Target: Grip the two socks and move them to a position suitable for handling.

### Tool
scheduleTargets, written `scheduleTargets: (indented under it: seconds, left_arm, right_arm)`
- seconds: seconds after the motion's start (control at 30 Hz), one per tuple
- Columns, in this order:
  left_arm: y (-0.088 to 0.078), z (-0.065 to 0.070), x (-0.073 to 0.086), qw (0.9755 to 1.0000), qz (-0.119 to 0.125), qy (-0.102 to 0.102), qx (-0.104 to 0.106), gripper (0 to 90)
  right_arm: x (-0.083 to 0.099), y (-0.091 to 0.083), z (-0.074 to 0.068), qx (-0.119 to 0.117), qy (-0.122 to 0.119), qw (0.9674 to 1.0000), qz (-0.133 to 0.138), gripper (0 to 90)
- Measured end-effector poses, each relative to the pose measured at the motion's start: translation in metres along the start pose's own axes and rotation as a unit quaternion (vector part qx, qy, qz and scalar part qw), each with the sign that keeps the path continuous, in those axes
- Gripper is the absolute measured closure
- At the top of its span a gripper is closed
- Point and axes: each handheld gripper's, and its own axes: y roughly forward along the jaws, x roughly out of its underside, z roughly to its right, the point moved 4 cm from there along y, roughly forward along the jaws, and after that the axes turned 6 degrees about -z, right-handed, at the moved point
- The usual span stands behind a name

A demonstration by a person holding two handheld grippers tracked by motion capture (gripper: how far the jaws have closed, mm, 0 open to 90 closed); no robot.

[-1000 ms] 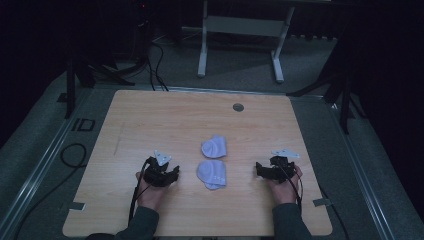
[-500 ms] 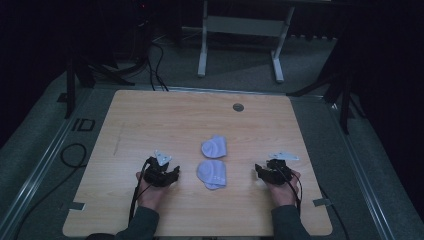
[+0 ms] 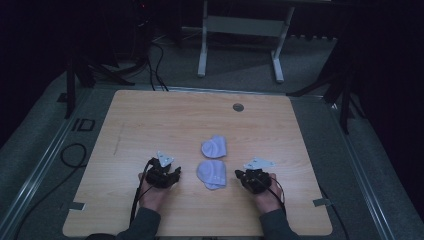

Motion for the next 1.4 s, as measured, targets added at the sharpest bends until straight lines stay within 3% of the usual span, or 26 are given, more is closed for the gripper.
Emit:
scheduleTargets:
  seconds: [0.37,0.7,0.9,1.13,1.2,1.33,1.4]
  left_arm:
    - [-0.001,0.000,0.000,1.0000,-0.001,0.001,0.003,54.8]
    - [-0.001,-0.003,0.000,0.9999,-0.003,-0.006,0.007,56.0]
    - [-0.001,-0.003,0.000,0.9999,-0.003,-0.007,0.008,56.1]
    - [-0.001,-0.003,0.000,0.9999,-0.004,-0.006,0.008,56.1]
    - [-0.001,-0.003,0.000,0.9999,-0.004,-0.007,0.008,56.1]
    - [-0.001,-0.003,0.000,1.0000,-0.003,-0.006,0.007,56.1]
    - [-0.001,-0.003,0.000,0.9999,-0.004,-0.006,0.007,56.2]
  right_arm:
    - [-0.030,0.016,-0.050,-0.033,-0.068,0.9971,-0.008,89.1]
    - [-0.062,0.035,-0.080,-0.051,-0.119,0.9913,-0.024,81.5]
    - [-0.077,0.049,-0.085,-0.049,-0.121,0.9906,-0.042,75.0]
    - [-0.073,0.070,-0.084,-0.055,-0.114,0.9883,-0.085,70.3]
    - [-0.072,0.072,-0.083,-0.061,-0.112,0.9882,-0.086,70.3]
    - [-0.073,0.073,-0.083,-0.041,-0.115,0.9885,-0.090,81.4]
    - [-0.075,0.073,-0.081,-0.038,-0.105,0.9894,-0.093,86.4]
